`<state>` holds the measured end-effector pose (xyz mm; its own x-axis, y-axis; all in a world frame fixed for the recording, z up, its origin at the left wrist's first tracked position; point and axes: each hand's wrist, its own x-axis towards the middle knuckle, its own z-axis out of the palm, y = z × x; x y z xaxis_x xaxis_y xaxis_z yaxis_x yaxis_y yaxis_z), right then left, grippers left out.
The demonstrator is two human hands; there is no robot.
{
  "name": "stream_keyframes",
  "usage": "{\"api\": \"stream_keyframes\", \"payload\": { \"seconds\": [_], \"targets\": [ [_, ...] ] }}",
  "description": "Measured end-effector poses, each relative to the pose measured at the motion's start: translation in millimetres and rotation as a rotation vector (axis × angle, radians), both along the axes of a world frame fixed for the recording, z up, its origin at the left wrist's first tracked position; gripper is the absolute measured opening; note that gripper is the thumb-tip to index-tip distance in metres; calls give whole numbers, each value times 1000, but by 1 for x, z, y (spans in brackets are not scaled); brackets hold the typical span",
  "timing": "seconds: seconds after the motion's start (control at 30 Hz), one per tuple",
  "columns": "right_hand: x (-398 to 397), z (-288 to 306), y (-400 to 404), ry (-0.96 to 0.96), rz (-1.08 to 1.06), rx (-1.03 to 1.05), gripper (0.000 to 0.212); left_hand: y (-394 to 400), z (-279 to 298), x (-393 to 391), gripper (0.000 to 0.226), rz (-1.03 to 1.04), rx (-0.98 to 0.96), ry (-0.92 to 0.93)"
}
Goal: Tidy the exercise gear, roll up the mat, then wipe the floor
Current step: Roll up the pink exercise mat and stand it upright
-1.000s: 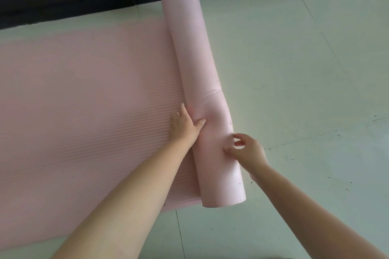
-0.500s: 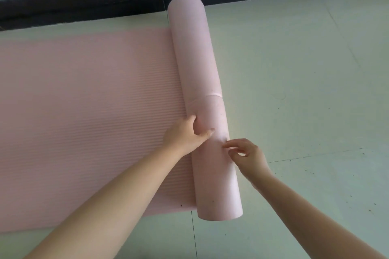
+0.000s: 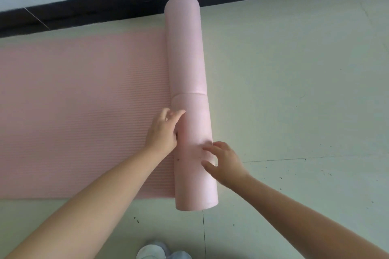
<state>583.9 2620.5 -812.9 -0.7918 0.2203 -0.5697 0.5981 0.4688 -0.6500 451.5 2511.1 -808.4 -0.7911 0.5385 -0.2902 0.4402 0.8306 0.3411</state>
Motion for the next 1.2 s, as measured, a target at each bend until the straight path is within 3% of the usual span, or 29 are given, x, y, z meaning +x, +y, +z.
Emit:
{"api": "stream_keyframes", "payload": {
  "seconds": [0.1, 0.23, 0.37, 0.57, 0.9, 1.03, 1.13, 1.2],
  "targets": [
    [-4, 4, -1, 18, 5, -88, 38, -9, 10, -8, 67, -102, -232, -31],
    [-10, 6, 4, -8, -177, -220, 37, 10, 29, -14, 29, -44, -296, -146],
    [-9, 6, 9, -89, -351, -363, 41, 25, 34, -9, 62, 36, -342, -198],
    [-19, 7, 13, -198, -314, -410, 40, 25, 32, 10, 115, 22, -499, -353],
    [-21, 1, 8, -308, -287, -362, 53, 9, 16, 4, 119, -184, -394, -214],
    [-38, 4, -23, -307, -298, -298, 38, -17, 17, -18, 121, -299, -470, -113],
    [-51, 10, -40, -340, -342, -173, 22, -33, 20, -39, 121, -541, -560, 109],
    [-63, 14, -51, -382, -360, -144, 8, -45, 17, -55, 119, -672, -532, 160]
  ]
}}
